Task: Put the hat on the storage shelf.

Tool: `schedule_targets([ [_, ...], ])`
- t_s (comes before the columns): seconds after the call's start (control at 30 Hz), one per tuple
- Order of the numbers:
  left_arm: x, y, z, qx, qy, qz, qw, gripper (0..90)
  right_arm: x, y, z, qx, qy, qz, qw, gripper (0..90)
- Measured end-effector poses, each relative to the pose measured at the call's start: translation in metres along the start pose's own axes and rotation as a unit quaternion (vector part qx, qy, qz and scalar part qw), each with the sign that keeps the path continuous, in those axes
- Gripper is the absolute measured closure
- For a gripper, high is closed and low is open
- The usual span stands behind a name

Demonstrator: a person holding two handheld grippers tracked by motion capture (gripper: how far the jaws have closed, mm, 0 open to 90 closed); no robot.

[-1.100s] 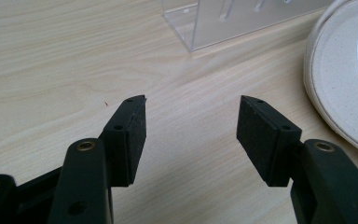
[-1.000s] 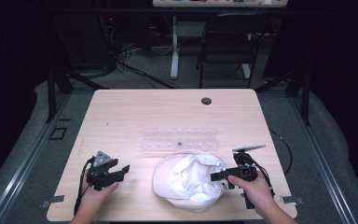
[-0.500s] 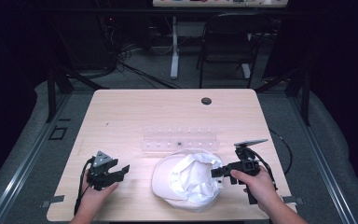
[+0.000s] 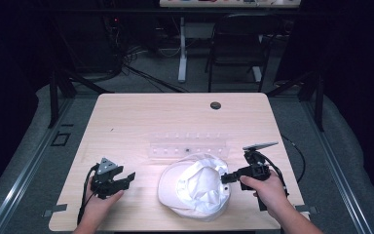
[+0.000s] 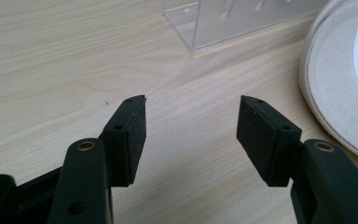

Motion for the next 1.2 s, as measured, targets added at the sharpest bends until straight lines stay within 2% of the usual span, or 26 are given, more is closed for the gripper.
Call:
schedule_targets([
  [0.03, 0.000, 0.000, 0.000, 0.000, 0.000, 0.000, 1.0000, 42.8, -0.004, 0.001, -0.001, -0.003, -0.001, -0.014, 0.9999, 81.5],
  [0.1, 0.000, 0.000, 0.000, 0.000, -0.001, 0.000, 1.0000, 42.8, -0.006, 0.001, -0.002, -0.001, -0.002, -0.021, 0.9998, 81.5],
  [0.13, 0.000, 0.000, 0.000, -0.001, -0.001, 0.001, 1.0000, 42.9, -0.011, 0.003, -0.005, 0.002, -0.003, -0.035, 0.9994, 81.5],
  [0.17, 0.000, 0.000, 0.000, -0.001, -0.001, 0.001, 1.0000, 42.8, -0.011, 0.003, -0.005, 0.002, -0.003, -0.035, 0.9994, 81.5],
  [0.2, 0.000, 0.000, 0.000, -0.001, -0.002, 0.002, 1.0000, 42.8, -0.016, 0.006, -0.008, 0.006, -0.007, -0.051, 0.9987, 81.6],
  [0.3, 0.002, 0.000, 0.000, 0.000, -0.001, 0.002, 1.0000, 42.7, -0.023, 0.009, -0.011, 0.007, -0.001, -0.064, 0.9979, 81.6],
  [0.43, 0.003, 0.000, 0.000, -0.002, -0.006, 0.003, 1.0000, 42.5, -0.032, 0.011, -0.016, 0.022, -0.011, -0.079, 0.9966, 81.6],
  [0.47, 0.005, 0.000, 0.000, 0.000, -0.005, 0.004, 1.0000, 42.4, -0.036, 0.014, -0.019, 0.024, -0.002, -0.090, 0.9957, 81.5],
  [0.5, 0.006, 0.000, 0.000, 0.000, -0.005, 0.007, 1.0000, 42.4, -0.039, 0.015, -0.022, 0.034, -0.007, -0.095, 0.9949, 81.5],
  [0.57, 0.009, 0.001, -0.002, 0.009, 0.003, 0.016, 0.9998, 42.4, -0.043, 0.016, -0.024, 0.034, 0.003, -0.103, 0.9941, 81.5],
  [0.63, 0.009, 0.002, -0.003, 0.011, 0.006, 0.019, 0.9997, 42.4, -0.047, 0.017, -0.025, 0.037, 0.003, -0.108, 0.9934, 81.5],
  [0.7, 0.012, 0.002, -0.004, 0.015, 0.011, 0.020, 0.9996, 42.2, -0.057, 0.018, -0.029, 0.041, 0.011, -0.128, 0.9909, 81.6],
  [0.8, 0.016, 0.002, -0.004, 0.008, 0.003, 0.019, 0.9998, 41.9, -0.062, 0.019, -0.031, 0.041, 0.013, -0.134, 0.9900, 81.6],
  [0.9, 0.024, 0.007, -0.011, 0.017, -0.006, 0.030, 0.9994, 42.2, -0.071, 0.019, -0.037, 0.038, 0.015, -0.139, 0.9894, 81.6],
  [1.2, 0.042, 0.017, -0.022, 0.028, -0.032, 0.039, 0.9984, 42.6, -0.090, 0.024, -0.044, 0.043, 0.021, -0.156, 0.9866, 81.7],
])
Point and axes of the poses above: each handheld gripper's, and its own axes: y roughly backward along the jaws, z roughly out of its underside, x roughly to its right, the point moved 9 cm from there along -y, roughly forward along the jaws, and after that the axes turned 4 degrees about -x, right-handed, at the moved point
